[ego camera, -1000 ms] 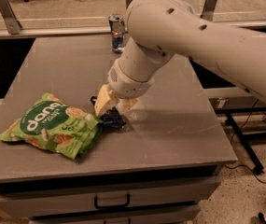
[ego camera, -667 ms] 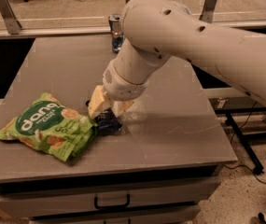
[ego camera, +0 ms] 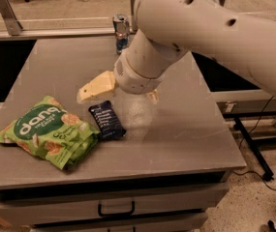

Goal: Move rxbar blueberry near green rice chip bag

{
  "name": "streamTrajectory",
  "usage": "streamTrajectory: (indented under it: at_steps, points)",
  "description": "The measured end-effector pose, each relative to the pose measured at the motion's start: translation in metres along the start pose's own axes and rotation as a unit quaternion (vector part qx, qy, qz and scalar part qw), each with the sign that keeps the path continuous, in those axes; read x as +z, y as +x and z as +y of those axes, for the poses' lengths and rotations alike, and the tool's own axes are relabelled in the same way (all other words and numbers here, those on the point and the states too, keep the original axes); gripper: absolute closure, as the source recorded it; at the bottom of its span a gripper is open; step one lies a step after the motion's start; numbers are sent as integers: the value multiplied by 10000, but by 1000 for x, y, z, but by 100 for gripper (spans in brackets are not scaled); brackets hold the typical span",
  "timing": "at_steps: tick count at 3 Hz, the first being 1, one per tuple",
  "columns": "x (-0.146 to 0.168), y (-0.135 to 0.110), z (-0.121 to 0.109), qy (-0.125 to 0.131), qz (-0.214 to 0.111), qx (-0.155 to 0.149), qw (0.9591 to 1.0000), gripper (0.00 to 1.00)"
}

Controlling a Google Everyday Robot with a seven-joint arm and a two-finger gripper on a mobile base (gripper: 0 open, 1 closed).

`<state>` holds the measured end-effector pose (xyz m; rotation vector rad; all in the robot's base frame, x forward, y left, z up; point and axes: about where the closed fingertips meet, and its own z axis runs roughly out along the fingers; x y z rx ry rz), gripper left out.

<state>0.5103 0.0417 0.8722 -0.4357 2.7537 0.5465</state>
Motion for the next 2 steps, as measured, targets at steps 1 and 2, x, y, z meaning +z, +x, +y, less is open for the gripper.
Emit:
streamTrajectory:
  at_steps: [1, 2]
  points:
    - [-32, -17, -39, 139, -597, 413, 9973, 0]
    - [-38, -20, -48, 161, -720, 502, 9960, 0]
